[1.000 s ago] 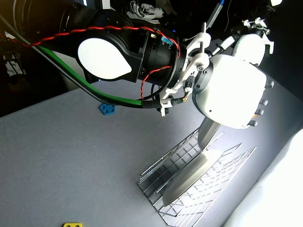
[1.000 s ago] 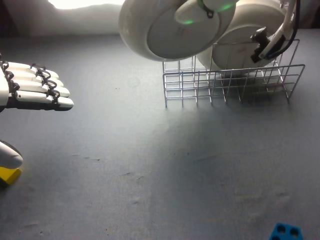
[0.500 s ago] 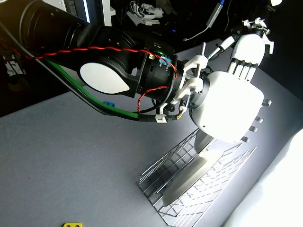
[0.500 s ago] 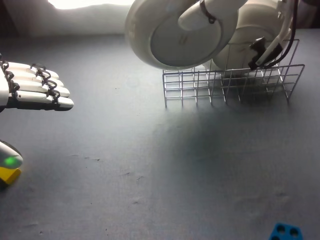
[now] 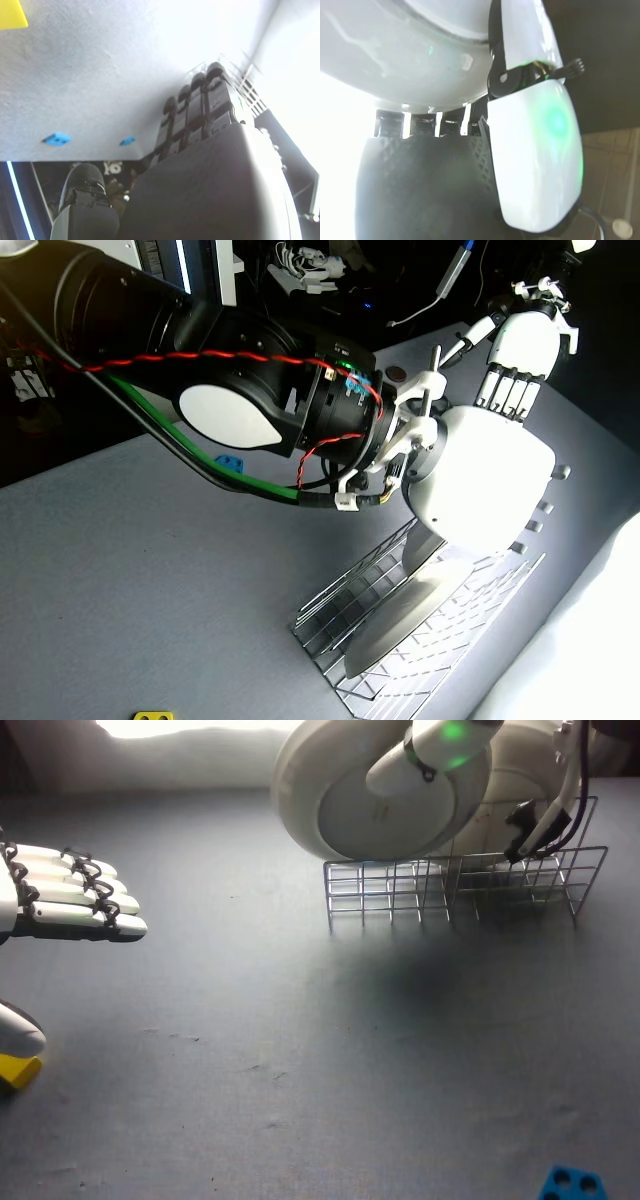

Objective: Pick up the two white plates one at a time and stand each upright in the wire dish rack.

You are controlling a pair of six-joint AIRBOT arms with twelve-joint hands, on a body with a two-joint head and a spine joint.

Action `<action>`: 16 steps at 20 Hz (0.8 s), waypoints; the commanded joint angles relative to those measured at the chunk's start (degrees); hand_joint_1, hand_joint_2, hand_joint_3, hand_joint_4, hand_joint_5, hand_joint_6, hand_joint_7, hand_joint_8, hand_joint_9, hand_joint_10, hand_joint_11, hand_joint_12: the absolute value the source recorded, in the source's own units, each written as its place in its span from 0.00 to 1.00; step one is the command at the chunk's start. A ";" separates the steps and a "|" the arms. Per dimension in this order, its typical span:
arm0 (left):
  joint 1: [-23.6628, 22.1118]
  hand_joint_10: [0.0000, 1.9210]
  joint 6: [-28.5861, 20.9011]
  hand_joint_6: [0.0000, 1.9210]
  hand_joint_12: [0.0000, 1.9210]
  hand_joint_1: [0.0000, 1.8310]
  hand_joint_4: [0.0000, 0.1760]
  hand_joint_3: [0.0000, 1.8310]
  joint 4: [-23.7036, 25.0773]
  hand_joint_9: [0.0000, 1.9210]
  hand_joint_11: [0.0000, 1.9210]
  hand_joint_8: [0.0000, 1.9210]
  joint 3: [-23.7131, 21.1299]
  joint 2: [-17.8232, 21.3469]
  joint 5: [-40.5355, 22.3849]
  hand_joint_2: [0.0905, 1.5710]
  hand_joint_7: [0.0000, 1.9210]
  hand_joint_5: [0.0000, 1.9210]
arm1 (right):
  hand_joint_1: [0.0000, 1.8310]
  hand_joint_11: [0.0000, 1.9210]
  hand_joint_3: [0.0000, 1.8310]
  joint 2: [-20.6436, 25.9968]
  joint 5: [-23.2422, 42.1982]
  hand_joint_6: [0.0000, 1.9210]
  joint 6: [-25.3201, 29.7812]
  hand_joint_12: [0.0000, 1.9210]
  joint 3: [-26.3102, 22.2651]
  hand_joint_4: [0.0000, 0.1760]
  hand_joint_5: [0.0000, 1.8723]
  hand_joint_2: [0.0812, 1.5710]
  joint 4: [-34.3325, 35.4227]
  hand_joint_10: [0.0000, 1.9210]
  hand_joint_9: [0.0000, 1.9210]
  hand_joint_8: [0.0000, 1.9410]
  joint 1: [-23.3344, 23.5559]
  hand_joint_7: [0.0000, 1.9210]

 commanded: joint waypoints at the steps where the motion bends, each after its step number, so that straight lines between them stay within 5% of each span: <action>1: -0.35 0.00 -0.20 0.00 0.00 0.00 0.00 0.00 -3.56 0.00 0.00 0.00 0.37 -0.01 -1.55 0.67 0.00 0.00 | 0.76 0.45 0.00 0.21 8.69 0.48 -0.17 0.64 0.30 0.00 0.57 0.65 0.17 0.51 0.51 0.31 0.54 0.62; 16: -0.31 0.00 -0.20 0.00 0.00 0.00 0.00 0.00 -3.55 0.00 0.00 0.00 0.39 -0.14 -1.55 0.68 0.00 0.00 | 0.76 0.45 0.00 -2.33 5.48 0.51 -0.98 0.63 2.67 0.00 0.56 0.65 -4.53 0.52 0.50 0.26 0.20 0.64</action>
